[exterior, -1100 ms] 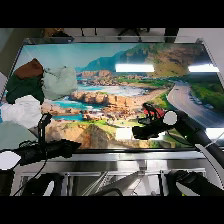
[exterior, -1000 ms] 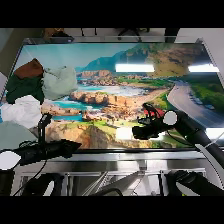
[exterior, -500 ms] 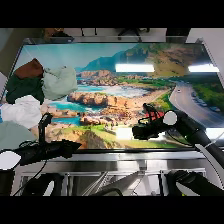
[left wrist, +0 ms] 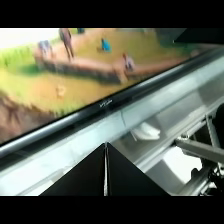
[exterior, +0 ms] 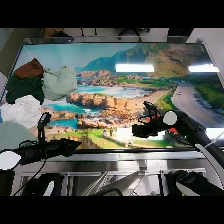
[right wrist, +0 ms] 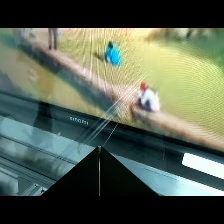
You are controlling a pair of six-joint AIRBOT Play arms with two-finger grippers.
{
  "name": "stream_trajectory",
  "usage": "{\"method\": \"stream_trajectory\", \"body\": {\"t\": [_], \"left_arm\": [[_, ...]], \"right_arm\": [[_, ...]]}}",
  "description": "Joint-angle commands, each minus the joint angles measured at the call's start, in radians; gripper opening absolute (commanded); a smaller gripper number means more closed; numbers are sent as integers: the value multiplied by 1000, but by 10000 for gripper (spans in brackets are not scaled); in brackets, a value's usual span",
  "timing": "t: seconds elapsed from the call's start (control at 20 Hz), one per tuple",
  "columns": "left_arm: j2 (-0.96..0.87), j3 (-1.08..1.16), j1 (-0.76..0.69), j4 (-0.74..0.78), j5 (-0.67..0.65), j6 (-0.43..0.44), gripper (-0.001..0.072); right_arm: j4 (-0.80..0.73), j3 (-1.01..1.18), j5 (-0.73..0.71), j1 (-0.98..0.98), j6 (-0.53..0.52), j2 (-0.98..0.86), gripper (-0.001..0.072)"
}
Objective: Fold the shirts.
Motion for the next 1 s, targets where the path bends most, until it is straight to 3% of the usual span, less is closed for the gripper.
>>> {"method": "stream_trajectory", "body": {"t": [0.0, 0.2, 0.25, 0.3, 0.35, 0.4, 0.55, 0.7, 0.8, 0.95], "left_arm": [[-1, 0, -1, -19, 95, 0, 14], [-11, 8, 33, 80, 306, 0, 17], [-45, 33, 68, 143, 324, 1, 72], [-94, 68, 106, 196, 319, 0, 418], [-158, 110, 155, 231, 312, 0, 710], [-230, 157, 209, 248, 306, 11, 712], [-470, 305, 361, 246, 336, 91, 712], [-771, 492, 454, 246, 351, 106, 712], [-975, 608, 459, 246, 345, 106, 712], [-1218, 738, 428, 245, 342, 104, 712]], "right_arm": [[-1, 0, -76, 0, -11, -17, 25], [-1, 0, -200, -4, -50, -69, 31], [-1, 0, -219, -4, -56, -82, 34], [-1, 0, -235, -5, -69, -97, 103], [-2, 0, -248, -5, -87, -108, 293], [-3, 0, -264, -5, -98, -118, 401], [-12, 0, -304, -18, -98, -135, 394], [-19, 0, -302, -79, -98, -137, 400], [-19, 0, -302, -131, -98, -138, 621], [-19, 0, -302, -196, -98, -138, 639]]}}
